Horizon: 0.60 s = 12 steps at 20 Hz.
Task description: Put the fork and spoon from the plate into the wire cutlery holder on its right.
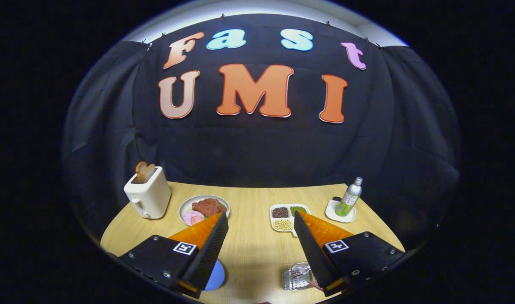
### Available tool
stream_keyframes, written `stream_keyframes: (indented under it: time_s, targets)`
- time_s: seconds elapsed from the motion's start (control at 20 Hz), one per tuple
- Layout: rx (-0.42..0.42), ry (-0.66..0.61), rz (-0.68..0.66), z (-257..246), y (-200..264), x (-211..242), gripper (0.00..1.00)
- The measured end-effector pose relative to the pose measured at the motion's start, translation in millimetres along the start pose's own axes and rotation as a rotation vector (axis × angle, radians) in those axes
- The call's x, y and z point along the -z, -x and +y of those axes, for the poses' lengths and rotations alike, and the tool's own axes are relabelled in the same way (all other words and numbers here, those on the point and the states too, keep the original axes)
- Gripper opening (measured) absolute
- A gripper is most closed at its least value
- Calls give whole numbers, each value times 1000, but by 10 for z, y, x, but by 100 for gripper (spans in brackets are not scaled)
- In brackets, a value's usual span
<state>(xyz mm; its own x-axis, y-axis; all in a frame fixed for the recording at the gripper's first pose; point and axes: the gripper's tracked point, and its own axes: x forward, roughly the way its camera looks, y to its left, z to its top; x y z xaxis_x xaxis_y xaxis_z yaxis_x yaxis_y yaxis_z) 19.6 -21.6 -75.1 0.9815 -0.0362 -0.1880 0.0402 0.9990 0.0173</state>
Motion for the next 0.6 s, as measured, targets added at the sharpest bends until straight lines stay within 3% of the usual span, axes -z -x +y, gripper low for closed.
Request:
stream_keyframes:
  time_s: [0.3, 0.6]
  targets:
    - [-115, 19, 57, 786, -8, 264, 94]
    - [-195, 31, 294, 1409, 24, 1109, 95]
